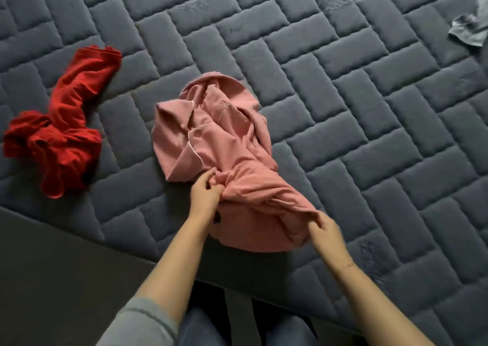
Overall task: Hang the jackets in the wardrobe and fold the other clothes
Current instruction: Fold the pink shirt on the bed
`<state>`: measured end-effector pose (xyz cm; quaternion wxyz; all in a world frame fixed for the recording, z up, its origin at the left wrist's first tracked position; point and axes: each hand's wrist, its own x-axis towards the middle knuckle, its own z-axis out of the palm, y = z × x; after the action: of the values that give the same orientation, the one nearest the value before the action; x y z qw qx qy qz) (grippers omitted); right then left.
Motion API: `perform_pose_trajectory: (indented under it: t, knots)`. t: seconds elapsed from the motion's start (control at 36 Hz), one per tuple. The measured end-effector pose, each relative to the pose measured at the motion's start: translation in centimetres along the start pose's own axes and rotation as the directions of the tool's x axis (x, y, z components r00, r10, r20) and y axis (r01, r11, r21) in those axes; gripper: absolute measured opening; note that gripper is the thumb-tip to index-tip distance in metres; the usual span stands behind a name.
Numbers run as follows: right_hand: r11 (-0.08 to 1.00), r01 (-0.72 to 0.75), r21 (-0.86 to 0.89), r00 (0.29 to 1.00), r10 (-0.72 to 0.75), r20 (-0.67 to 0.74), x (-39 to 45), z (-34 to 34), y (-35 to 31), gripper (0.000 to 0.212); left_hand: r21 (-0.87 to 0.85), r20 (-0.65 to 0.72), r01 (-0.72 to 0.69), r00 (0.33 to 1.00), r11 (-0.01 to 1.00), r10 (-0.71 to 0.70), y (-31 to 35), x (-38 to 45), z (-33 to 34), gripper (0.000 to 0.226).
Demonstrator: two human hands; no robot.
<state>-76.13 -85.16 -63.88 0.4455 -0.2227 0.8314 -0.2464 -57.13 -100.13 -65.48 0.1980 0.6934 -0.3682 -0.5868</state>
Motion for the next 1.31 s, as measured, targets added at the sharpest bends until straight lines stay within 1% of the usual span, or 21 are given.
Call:
perform_pose_trajectory:
  t: [0.08, 0.14, 0.19, 0.25, 0.31, 0.36, 0.42, 0.5, 0.58, 0.64, 0.72, 0.78, 0.83, 0.92, 0.97, 1.06, 1.11, 1.17, 1.19, 1.25, 1.31]
  knots:
    - [0.998, -0.063, 0.018, 0.987, 0.065, -0.145, 0.1, -2.1, 1.0, 0.015, -0.005, 0.080, 0.033, 0.996, 0.999, -0.033, -2.0, -4.6, 0.6, 0.038]
    - [0.999, -0.034, -0.021, 0.974, 0.028, -0.226, -0.1, -2.7, 1.4, 0.036, 0.017, 0.147, 0.015, 0.989, 1.000, -0.017, -2.6, -6.8, 0.6, 0.036]
    - [0.985, 0.101, -0.142, 0.958, -0.135, -0.254, -0.6, -2.7, 0.9, 0.058, 0.062, 0.219, -0.003, 0.976, 0.998, -0.010, -2.6, -8.3, 0.4, 0.038]
    - [0.903, 0.356, -0.239, 0.911, -0.393, -0.127, -1.0, -2.2, 0.0, 0.065, 0.085, 0.283, -0.027, 0.959, 0.996, 0.002, -2.3, -9.0, -0.1, 0.039]
    - [0.746, 0.604, -0.282, 0.792, -0.600, 0.108, -0.8, -1.1, -0.8, 0.069, 0.079, 0.296, -0.067, 0.954, 0.995, 0.041, -1.8, -8.9, -0.7, 0.042]
    - [0.589, 0.739, -0.327, 0.673, -0.673, 0.307, -0.2, 0.2, -1.4, 0.072, 0.021, 0.247, -0.078, 0.966, 0.997, 0.070, -1.4, -8.1, -1.4, 0.047]
    - [0.506, 0.775, -0.378, 0.631, -0.655, 0.416, 0.6, 1.9, -1.9, 0.072, -0.019, 0.129, -0.070, 0.989, 0.997, 0.072, -1.2, -6.8, -2.2, 0.046]
    - [0.436, 0.802, -0.409, 0.589, -0.694, 0.414, 2.0, 4.0, -2.7, 0.052, 0.124, -0.116, -0.090, 0.988, 0.988, 0.105, -1.9, -4.2, -3.8, 0.031]
    - [0.394, 0.853, -0.342, 0.500, -0.803, 0.324, 3.5, 5.0, -3.3, 0.020, 0.169, -0.308, 0.104, 0.950, 0.980, -0.048, -3.5, -1.3, -5.4, 0.040]
    - [0.458, 0.837, -0.299, 0.534, -0.803, 0.266, 4.2, 5.1, -3.6, 0.014, 0.071, -0.268, 0.296, 0.926, 0.953, -0.267, -4.3, 0.0, -5.6, 0.062]
    - [0.762, 0.637, -0.113, 0.770, -0.627, 0.115, 4.4, 4.7, -4.3, 0.013, -0.040, -0.184, 0.410, 0.894, 0.911, -0.410, -4.7, 0.9, -4.9, 0.075]
    - [0.891, 0.443, 0.101, 0.892, -0.449, 0.049, 4.3, 3.8, -5.1, 0.013, -0.073, -0.119, 0.418, 0.898, 0.905, -0.424, -4.5, 1.5, -4.5, 0.062]
    - [0.910, 0.274, 0.313, 0.949, -0.309, 0.069, 4.2, 2.4, -5.6, 0.017, -0.020, -0.020, 0.428, 0.904, 0.904, -0.428, -3.5, 1.4, -3.9, 0.027]
    - [0.808, -0.003, 0.589, 0.980, -0.114, 0.162, 4.2, -0.1, -5.4, 0.022, -0.118, 0.078, 0.432, 0.902, 0.894, -0.426, -1.0, 0.7, -2.4, 0.004]
    - [0.667, -0.140, 0.732, 0.981, -0.009, 0.195, 4.4, -2.1, -5.0, 0.026, -0.270, 0.099, 0.354, 0.935, 0.896, -0.340, 1.6, 0.2, -0.9, 0.020]
    - [0.434, -0.297, 0.851, 0.954, 0.168, 0.248, 5.4, -5.0, -3.4, 0.028, -0.365, 0.113, 0.115, 0.990, 0.924, -0.079, 6.8, -0.6, 1.6, 0.029]
    - [0.339, -0.420, 0.842, 0.901, 0.263, 0.344, 6.2, -6.8, -1.9, 0.030, -0.319, 0.188, -0.086, 0.970, 0.944, 0.152, 10.5, -1.2, 3.7, 0.028]
    - [0.548, -0.441, 0.711, 0.896, 0.316, 0.312, 6.9, -8.0, -0.4, 0.022, -0.272, 0.310, -0.191, 0.910, 0.943, 0.274, 13.2, -1.1, 5.8, 0.031]
    - [0.594, -0.376, 0.711, 0.919, 0.340, 0.201, 7.3, -8.6, 0.4, 0.015, -0.231, 0.363, -0.223, 0.883, 0.947, 0.297, 14.1, -0.8, 6.9, 0.031]
    - [0.712, -0.206, 0.672, 0.907, 0.397, -0.143, 8.6, -9.0, 0.9, 0.009, -0.066, 0.404, -0.340, 0.851, 0.938, 0.336, 14.9, 0.3, 9.0, 0.030]
    - [0.839, -0.111, 0.532, 0.928, 0.280, -0.247, 9.5, -9.1, 1.1, 0.019, 0.131, 0.387, -0.443, 0.846, 0.887, 0.366, 14.9, 1.9, 10.8, 0.031]
